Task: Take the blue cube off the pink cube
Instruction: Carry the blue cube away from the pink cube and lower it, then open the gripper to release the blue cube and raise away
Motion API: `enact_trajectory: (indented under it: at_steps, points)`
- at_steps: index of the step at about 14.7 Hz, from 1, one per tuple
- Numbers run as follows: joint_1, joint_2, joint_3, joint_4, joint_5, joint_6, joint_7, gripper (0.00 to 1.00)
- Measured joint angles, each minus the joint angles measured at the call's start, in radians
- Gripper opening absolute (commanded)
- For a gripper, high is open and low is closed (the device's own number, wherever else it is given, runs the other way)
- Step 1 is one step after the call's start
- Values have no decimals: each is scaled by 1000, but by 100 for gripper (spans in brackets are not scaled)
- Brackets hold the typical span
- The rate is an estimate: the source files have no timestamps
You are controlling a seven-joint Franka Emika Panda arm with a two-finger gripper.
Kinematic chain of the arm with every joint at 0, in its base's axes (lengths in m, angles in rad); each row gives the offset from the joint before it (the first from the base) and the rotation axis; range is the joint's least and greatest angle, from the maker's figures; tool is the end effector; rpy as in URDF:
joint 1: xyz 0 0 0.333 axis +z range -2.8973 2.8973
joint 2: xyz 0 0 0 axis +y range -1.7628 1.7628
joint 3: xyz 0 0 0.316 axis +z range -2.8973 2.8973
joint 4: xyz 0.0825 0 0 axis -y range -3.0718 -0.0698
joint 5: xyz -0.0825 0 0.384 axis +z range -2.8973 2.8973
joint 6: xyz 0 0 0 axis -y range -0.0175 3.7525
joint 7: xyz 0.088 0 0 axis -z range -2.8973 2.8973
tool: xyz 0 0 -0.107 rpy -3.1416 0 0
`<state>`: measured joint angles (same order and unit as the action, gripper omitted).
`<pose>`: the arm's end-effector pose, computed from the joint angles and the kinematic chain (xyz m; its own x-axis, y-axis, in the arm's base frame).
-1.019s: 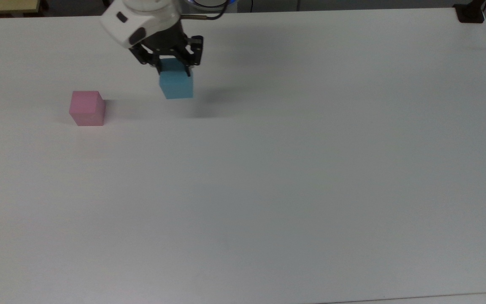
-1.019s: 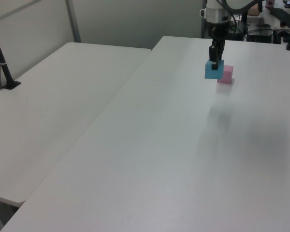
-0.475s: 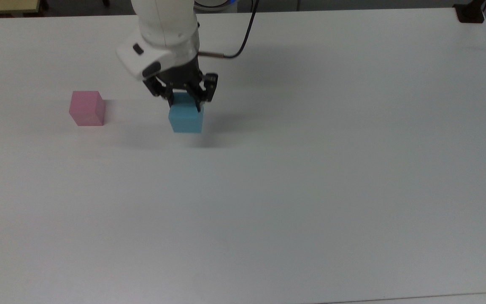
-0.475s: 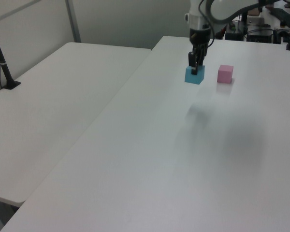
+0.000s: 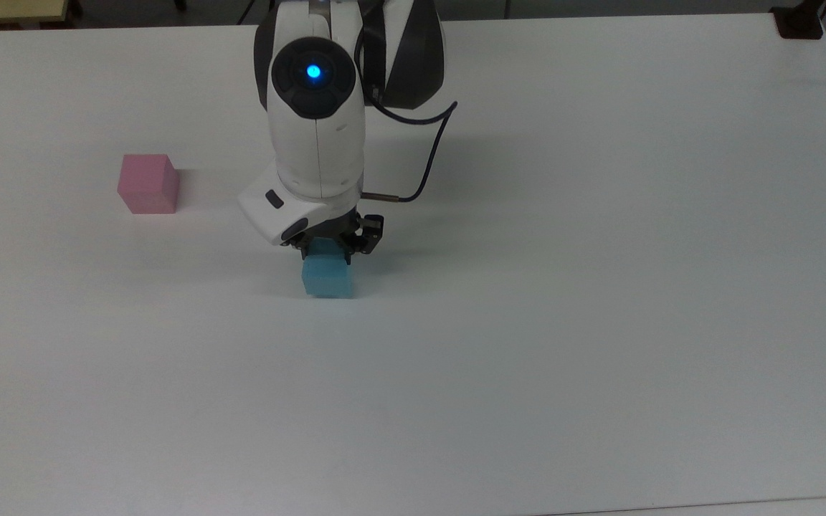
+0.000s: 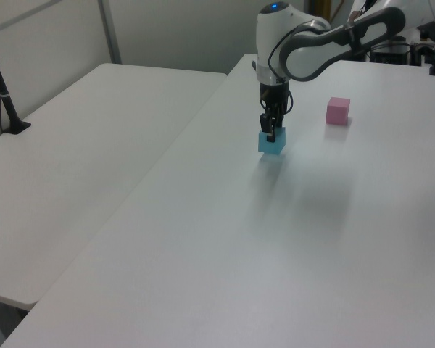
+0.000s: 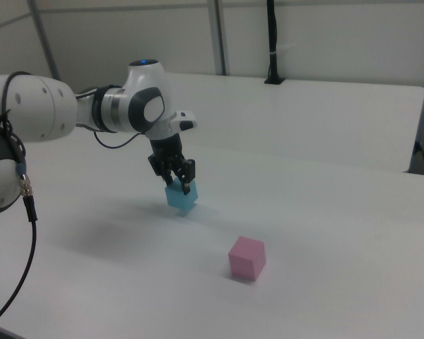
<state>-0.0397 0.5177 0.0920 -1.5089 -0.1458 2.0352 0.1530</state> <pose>0.6981 0.0184 0.3670 0.9986 -0.0474 0.0220 -0.0490 -0.9953 0.0831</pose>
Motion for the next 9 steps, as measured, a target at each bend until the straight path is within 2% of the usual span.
enact_trajectory:
  at_steps: [1, 2, 3, 9]
  points:
    - [0, 9, 0, 4, -10, 7, 8, 62]
    - [0, 16, 0, 6, -19, 13, 13, 89]
    - [1, 21, 0, 7, -25, 17, 15, 100]
    - [2, 23, -7, 17, -34, 18, 28, 100]
